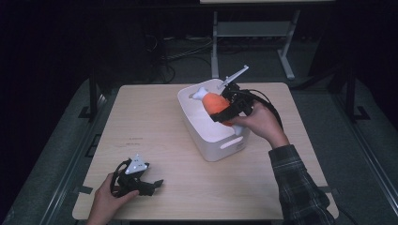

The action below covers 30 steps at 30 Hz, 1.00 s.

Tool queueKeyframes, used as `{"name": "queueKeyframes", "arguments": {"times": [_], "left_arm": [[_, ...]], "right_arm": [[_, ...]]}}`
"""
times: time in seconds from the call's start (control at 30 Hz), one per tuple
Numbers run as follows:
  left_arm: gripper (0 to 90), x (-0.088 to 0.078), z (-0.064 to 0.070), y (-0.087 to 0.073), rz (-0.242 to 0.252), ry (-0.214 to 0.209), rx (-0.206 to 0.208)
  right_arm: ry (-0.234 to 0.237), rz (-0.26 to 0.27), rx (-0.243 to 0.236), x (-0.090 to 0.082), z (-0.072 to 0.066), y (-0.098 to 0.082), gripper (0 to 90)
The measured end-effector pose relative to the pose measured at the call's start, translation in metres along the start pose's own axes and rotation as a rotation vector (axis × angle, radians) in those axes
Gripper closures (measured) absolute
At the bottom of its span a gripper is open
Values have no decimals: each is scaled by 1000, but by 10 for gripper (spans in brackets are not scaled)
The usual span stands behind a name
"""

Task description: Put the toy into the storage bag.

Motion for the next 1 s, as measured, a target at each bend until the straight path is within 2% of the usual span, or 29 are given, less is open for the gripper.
{"name": "queueKeyframes", "arguments": {"times": [0.27,0.33,0.57,1.0], "left_arm": [[127,0,0,0,0,0,0],[127,0,0,0,0,-1,0],[127,0,0,0,0,0,1],[127,0,0,0,0,0,0]], "right_arm": [[7,-14,37,17,-1,15,204],[2,-25,28,22,-2,18,203],[-6,-33,44,34,-3,25,201],[-3,-61,52,52,-11,28,196]]}}
Point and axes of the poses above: each handheld gripper's, and its own axes: x roughly forward along the jaws, y roughly out of its top, z roughly to its right, the point moved 3 cm from there along x, roughly forward along the jaws, and after that the axes turned 13 degrees about -z, right-handed, at the moved point
